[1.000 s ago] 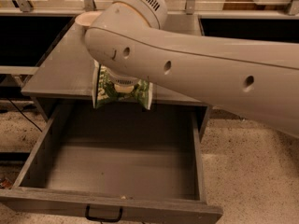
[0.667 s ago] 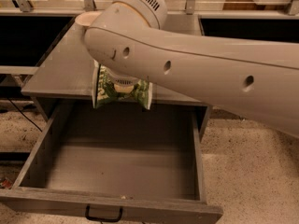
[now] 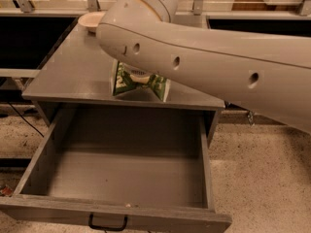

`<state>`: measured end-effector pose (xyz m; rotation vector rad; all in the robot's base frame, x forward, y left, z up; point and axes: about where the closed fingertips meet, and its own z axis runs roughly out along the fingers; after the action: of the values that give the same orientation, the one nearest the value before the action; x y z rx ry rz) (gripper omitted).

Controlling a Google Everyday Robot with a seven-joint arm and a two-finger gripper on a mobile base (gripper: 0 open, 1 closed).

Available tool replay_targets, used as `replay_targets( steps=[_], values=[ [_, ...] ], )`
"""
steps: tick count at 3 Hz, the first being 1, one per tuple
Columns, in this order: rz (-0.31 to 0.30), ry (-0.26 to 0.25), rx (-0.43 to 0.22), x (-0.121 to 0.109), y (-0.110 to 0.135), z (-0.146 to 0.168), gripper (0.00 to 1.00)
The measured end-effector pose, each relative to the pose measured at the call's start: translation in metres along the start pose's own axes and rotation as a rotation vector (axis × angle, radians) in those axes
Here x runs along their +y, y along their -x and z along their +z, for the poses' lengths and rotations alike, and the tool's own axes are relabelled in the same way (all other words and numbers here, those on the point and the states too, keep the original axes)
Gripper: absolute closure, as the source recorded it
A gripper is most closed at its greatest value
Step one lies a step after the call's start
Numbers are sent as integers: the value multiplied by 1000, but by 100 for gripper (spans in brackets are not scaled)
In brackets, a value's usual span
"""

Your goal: Pick green jalapeno chip bag from top drawer and place on counter

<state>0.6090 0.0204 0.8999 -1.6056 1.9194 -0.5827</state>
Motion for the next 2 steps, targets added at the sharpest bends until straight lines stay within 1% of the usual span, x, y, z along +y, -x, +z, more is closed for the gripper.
replay_targets(
  steps=[1,2],
  values=[
    [47,-19,65,-30,-20,24,100],
    [47,-19,65,-30,-20,24,100]
  ],
)
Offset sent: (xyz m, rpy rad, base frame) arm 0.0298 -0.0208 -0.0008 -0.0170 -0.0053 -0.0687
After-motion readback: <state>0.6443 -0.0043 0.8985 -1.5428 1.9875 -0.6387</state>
